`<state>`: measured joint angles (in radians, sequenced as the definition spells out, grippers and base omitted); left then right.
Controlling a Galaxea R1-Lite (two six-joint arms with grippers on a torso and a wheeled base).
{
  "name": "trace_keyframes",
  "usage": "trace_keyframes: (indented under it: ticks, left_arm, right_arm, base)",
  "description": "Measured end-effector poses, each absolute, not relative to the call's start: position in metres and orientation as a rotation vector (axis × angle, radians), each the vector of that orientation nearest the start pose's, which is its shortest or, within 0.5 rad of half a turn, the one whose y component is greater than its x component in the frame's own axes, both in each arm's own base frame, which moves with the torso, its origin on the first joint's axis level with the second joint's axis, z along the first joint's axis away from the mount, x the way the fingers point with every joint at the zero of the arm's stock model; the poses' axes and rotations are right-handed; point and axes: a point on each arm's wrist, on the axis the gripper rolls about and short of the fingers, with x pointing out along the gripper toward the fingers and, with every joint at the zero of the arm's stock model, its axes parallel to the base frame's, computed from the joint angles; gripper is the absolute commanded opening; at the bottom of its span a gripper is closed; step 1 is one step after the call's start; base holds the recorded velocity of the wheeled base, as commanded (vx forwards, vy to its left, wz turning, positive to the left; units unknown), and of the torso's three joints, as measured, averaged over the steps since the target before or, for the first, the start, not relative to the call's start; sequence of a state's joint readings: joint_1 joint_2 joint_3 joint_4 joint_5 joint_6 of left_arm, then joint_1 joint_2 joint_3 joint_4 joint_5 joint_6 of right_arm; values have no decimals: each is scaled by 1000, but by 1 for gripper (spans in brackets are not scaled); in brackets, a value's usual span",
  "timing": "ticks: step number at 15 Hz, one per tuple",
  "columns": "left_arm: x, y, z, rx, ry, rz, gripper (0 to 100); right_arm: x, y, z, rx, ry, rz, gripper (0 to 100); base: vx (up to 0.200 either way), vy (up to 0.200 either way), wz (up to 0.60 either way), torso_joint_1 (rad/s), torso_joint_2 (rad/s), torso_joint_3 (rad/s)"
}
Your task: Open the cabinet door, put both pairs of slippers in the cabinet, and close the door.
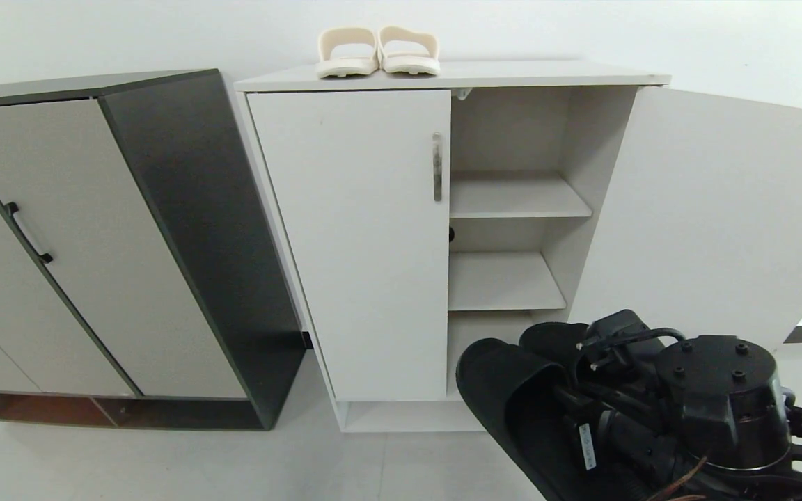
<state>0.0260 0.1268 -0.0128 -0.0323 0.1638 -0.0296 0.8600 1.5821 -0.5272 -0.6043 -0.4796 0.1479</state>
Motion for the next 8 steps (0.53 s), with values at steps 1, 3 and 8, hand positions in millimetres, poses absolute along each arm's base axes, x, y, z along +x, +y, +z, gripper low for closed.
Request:
trace_keyframes:
  ticks: [1, 3, 8]
  left_arm:
    - [-17, 1, 80, -1, 72, 62, 0]
    - [-20, -1, 76, 80, 39, -22, 0]
    - [-22, 0, 75, 0, 9, -27, 0]
  right_arm:
    - [168, 179, 142, -133, 377, 346, 0]
    - [168, 180, 144, -120, 359, 353, 0]
    - [161, 183, 142, -129, 361, 377, 0]
  base:
    - [0, 0, 0, 0, 0, 0]
    - [0, 0, 0, 0, 0, 0]
    - [0, 0, 0, 0, 0, 0]
